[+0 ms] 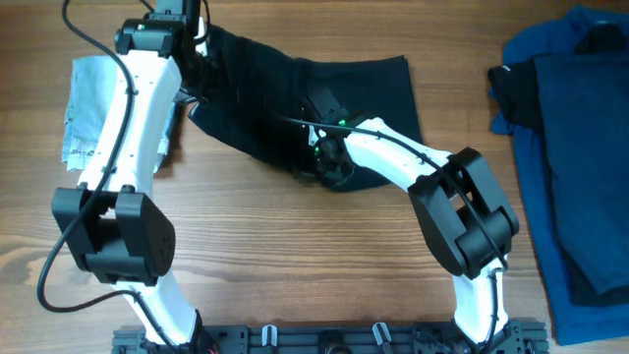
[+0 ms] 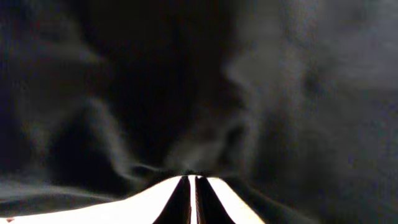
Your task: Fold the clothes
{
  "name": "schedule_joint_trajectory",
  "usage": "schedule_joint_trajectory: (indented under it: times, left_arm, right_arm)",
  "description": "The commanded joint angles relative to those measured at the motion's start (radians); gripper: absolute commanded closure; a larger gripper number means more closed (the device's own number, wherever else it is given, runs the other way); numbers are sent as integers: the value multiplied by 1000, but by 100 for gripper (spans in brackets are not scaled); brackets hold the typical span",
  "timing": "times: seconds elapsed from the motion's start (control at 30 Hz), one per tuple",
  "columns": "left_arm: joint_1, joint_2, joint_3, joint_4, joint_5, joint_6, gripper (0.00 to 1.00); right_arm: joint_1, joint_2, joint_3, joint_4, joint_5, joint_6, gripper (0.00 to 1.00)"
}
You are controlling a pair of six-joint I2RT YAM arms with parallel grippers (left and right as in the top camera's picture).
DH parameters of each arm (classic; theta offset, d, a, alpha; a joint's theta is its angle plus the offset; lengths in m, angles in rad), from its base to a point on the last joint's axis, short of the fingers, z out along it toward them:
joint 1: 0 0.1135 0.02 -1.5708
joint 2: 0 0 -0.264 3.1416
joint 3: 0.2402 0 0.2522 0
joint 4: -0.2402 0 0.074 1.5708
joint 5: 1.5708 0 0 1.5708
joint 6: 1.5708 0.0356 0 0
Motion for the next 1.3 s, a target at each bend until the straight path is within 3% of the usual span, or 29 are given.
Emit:
schedule_joint_trajectory:
  times: [0.0,0.13,0.27,0.6,0.8,1.0,1.27]
  left_arm:
    - [1,-56,35,3,-13,24,95]
    - [0,-56,35,4,-13,24,95]
    - [-6,-56,35,3,-13,24,95]
    - [-18,-56,35,3,-13,24,95]
    - [-18,-56,35,3,-13,24,95]
    - [-18,-56,35,3,-13,24,94]
    - [-18,-56,35,3,-13,24,95]
  right_arm:
    - [-27,-10,19,-11,-60,-63,96]
    - [-93,-145,92,-53,-64,-152,96]
    - [-140,-200,93,91,5,-146,96]
    - [-97,31,80,438,48,-95,96]
    - [-51,163,80,529,37,-95,96]
    - [-83,114,98,534,37,-205,96]
    - [-195,76,99,607,38,-200,95]
